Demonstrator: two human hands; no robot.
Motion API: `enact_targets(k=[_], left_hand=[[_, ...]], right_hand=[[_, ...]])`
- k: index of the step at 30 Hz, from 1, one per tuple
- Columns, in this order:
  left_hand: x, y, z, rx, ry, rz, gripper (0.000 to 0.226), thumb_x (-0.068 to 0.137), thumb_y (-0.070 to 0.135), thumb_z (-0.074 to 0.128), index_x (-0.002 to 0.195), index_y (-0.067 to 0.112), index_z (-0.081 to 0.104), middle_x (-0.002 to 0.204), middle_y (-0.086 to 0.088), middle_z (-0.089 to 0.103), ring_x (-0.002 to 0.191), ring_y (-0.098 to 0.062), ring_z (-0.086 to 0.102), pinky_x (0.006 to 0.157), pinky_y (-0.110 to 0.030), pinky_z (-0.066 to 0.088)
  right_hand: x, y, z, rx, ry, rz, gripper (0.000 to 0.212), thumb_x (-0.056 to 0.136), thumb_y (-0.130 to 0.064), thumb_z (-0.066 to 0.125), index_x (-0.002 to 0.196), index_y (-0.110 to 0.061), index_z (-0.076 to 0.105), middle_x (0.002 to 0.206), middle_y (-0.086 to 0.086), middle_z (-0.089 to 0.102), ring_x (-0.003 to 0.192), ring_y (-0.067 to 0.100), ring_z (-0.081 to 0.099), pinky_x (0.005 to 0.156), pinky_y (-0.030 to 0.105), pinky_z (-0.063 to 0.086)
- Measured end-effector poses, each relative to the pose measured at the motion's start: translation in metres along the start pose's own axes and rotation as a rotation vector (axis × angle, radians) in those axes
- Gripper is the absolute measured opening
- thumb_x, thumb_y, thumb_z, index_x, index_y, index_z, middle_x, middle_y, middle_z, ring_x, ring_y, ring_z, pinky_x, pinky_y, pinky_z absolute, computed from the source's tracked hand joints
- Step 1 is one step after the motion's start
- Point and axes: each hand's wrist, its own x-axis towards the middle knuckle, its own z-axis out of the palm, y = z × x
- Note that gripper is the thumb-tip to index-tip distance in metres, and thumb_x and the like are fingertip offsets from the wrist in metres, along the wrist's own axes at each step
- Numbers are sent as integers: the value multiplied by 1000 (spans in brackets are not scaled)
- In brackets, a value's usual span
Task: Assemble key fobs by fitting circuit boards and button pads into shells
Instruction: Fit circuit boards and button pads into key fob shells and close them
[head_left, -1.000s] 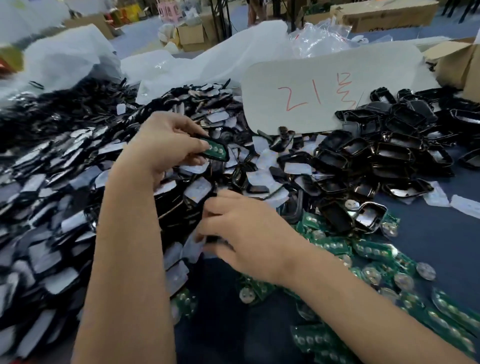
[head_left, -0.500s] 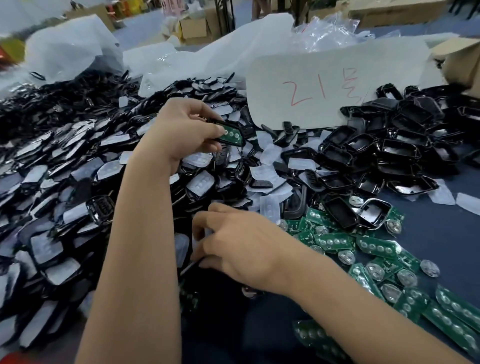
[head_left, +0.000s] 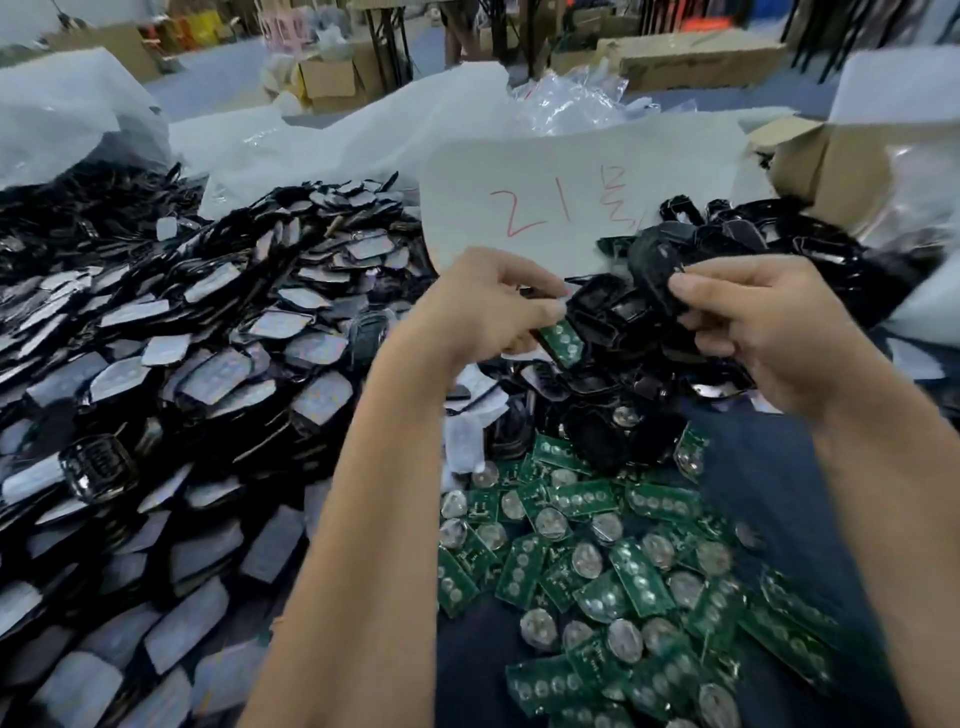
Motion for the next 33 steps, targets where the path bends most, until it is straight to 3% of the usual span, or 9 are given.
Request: enact_targets(k=[2,4,8,10,13,16,20,26,33], left_hand=[[8,3,31,11,-64,15,13,88,19,82,97,14,74,72,-4,72,58,-10,64,54,-18,51],[16,3,53,110,-87,42,18,84,23,86,89,16,71,72,-2,72,58,-7,63,56,-19,49],[26,-6,68,204,-20,71,15,79,29,90,81,27,75,73,8,73,61,0,64,59,-18,46],[30,-10,68,93,66,108,13,79,29,89,86,29,78,79,7,76,70,-3,68,66,-20,54],[31,-7,70,-265,89,130,10,85,21,85,93,24,80,84,1,79,81,-12,76,79,-22,61],[30,-5,77,-507,54,103,12,87,7,81,96,15,78,83,-8,79,80,-20,77,77,-30,63],[29,-5,81,-634,39,45,17,86,0,79,100,9,78,89,-12,78,81,-22,77,72,-29,63],[27,-9,77,-699,-58,30,18,87,0,76,100,11,80,93,-12,79,81,-19,77,70,-26,61],[28,-13,74,-722,-54,37,15,81,5,82,95,9,79,93,-16,79,86,-24,77,75,-30,62]], right_hand=[[3,7,-15,2,101,149,16,92,-11,76,76,-12,80,71,4,61,64,11,53,45,18,36],[4,9,-23,21,82,245,9,91,-12,76,82,-11,79,76,5,63,63,10,55,46,17,39],[3,10,-19,47,39,260,4,90,-10,77,88,-7,79,78,7,65,62,10,54,46,17,38],[4,10,-13,58,40,243,4,91,-10,76,89,-7,79,81,9,64,62,9,53,46,18,38],[5,10,-6,87,53,215,7,92,-11,76,87,-10,80,80,7,65,62,8,53,47,17,40],[6,11,-2,75,12,171,8,93,-13,75,87,-12,81,76,3,67,64,7,56,48,16,42],[6,14,0,47,-65,139,9,95,-12,73,92,-12,82,76,0,70,71,8,61,59,19,52],[4,10,1,281,-88,66,21,100,-1,62,111,-8,78,107,15,79,96,23,75,85,34,62],[0,5,4,403,-94,46,22,92,7,65,110,-3,74,102,13,80,89,21,78,75,27,62]])
